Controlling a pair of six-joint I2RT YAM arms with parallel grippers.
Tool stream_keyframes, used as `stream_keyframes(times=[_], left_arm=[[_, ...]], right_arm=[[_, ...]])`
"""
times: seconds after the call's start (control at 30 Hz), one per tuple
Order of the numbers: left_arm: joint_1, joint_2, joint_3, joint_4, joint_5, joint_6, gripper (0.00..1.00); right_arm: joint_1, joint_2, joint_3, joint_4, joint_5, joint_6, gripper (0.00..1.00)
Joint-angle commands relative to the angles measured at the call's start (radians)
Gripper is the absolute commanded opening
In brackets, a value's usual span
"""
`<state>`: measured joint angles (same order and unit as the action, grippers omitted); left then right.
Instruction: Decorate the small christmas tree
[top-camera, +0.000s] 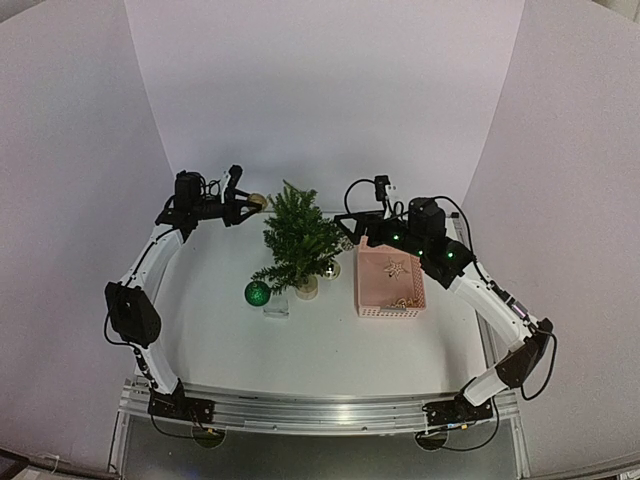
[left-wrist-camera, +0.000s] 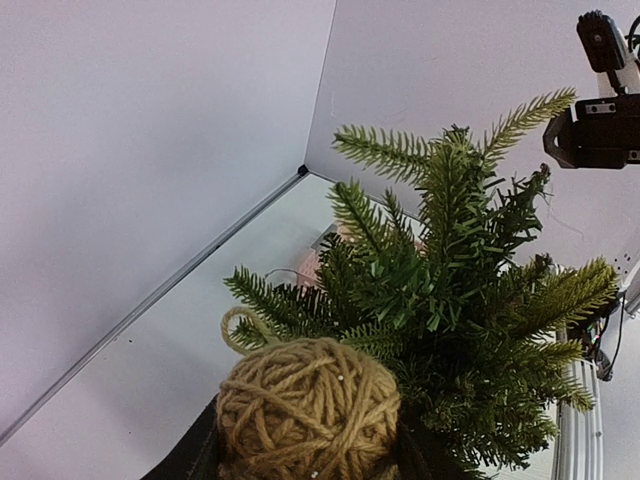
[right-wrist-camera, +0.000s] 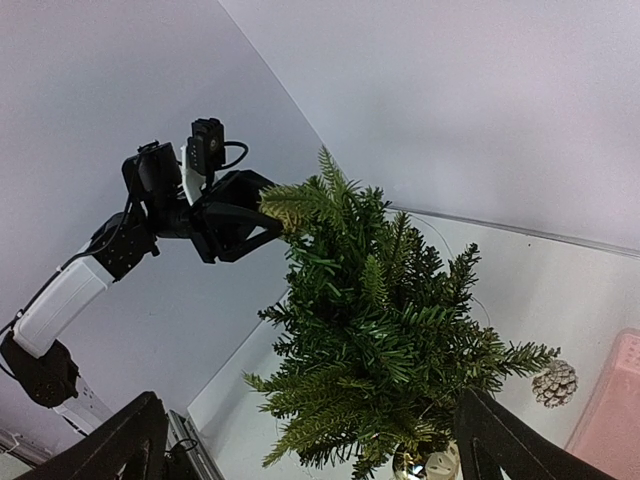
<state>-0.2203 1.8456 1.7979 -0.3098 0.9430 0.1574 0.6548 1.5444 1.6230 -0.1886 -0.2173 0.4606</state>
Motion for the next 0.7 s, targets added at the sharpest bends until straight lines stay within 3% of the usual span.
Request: stream_keyframes(times=[0.0,0.67], left_arm=[[0.006,0.017,0.046,-0.015,0.016,-0.002,0.0],[0.009,0.059,0.081,-0.003,-0.022,0.034,0.0]], right_arm=[[-0.006,-0.038,0.017,0.012,-0.01,-0.008,0.98],[-0.006,-0.035,0.019,0.012,-0.014,-0.007,0.98]])
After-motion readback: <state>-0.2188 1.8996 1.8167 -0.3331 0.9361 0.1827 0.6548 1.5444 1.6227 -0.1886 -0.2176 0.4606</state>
